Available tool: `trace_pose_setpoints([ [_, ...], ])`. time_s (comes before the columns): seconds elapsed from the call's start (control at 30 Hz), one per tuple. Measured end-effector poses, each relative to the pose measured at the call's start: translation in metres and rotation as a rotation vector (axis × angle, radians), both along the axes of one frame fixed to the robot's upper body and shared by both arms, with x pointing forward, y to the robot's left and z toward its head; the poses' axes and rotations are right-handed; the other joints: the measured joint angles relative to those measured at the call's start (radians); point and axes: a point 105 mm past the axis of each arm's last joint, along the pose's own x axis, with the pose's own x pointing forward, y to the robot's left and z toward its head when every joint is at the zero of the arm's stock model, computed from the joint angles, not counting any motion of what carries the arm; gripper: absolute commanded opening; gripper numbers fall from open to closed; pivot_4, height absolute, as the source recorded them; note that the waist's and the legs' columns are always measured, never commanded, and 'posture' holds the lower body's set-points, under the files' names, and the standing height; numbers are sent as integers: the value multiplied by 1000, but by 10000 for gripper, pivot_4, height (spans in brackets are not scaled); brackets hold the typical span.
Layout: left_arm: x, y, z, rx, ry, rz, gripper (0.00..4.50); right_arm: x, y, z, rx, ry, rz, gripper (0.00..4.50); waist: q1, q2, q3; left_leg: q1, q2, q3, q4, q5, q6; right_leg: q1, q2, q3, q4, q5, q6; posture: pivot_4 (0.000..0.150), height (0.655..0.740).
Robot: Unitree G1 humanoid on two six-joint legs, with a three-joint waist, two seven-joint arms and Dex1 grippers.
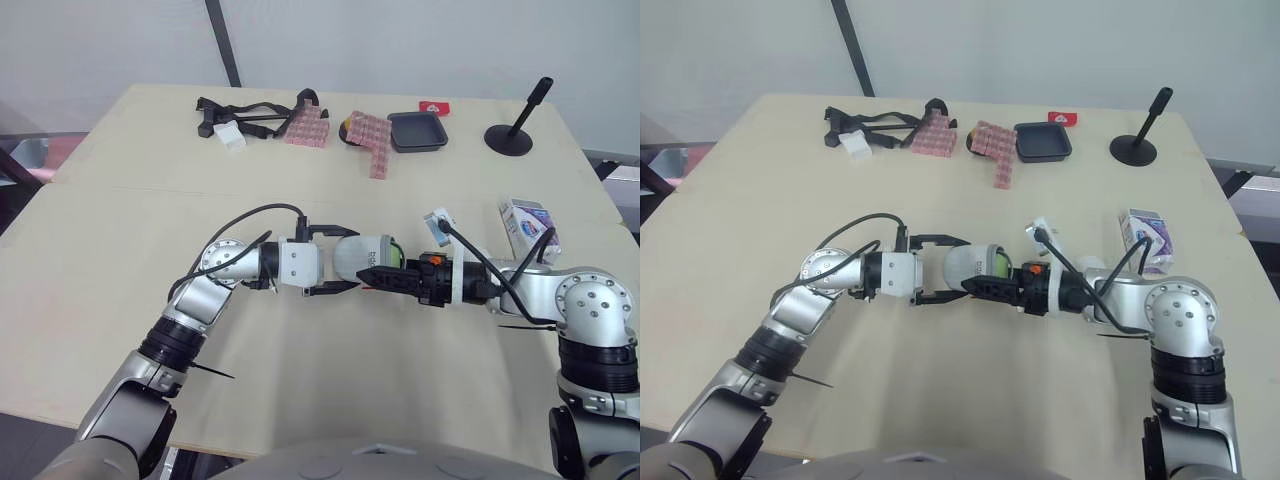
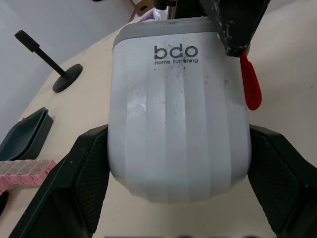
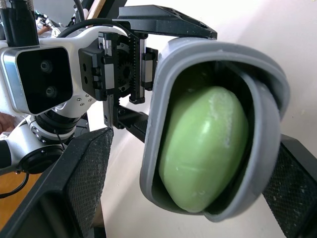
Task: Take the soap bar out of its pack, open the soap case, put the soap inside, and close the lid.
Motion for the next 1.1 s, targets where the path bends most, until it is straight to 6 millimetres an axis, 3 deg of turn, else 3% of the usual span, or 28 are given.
trace_pose_setpoints([
  [0.07,0,0,0,0,0,0,34655,0,2,0,5,4,4,44815,0,0,0,0,0,0,0,0,0,0,0,0,0,0,0,1500,7400],
  [0.33,1,-1,2,-6,-13,3,34655,3,-1,-2,4,17,-17,21089,0,0,0,0,0,0,0,0,0,0,0,0,0,0,0,1500,7400],
  [0.9,2,-3,2,-18,-16,8,34655,5,-3,-1,2,13,-15,21002,-1,0,0,0,0,0,0,0,0,0,0,0,-1,0,0,1500,7400],
  [0.93,2,-3,2,-19,-13,8,42649,5,-3,-1,3,14,-14,21002,-1,0,0,0,0,0,0,0,0,0,0,0,-1,0,0,1500,7400],
  [0.97,2,-3,2,-20,-7,9,44923,5,-4,-1,3,14,-15,21002,-1,0,0,0,0,0,0,0,0,0,0,0,-1,0,0,1500,7400],
  [1.1,3,-4,4,-80,135,3,45000,5,-5,-2,-8,10,-18,20833,0,0,0,0,0,0,0,0,0,0,0,0,-1,0,0,1500,7400],
])
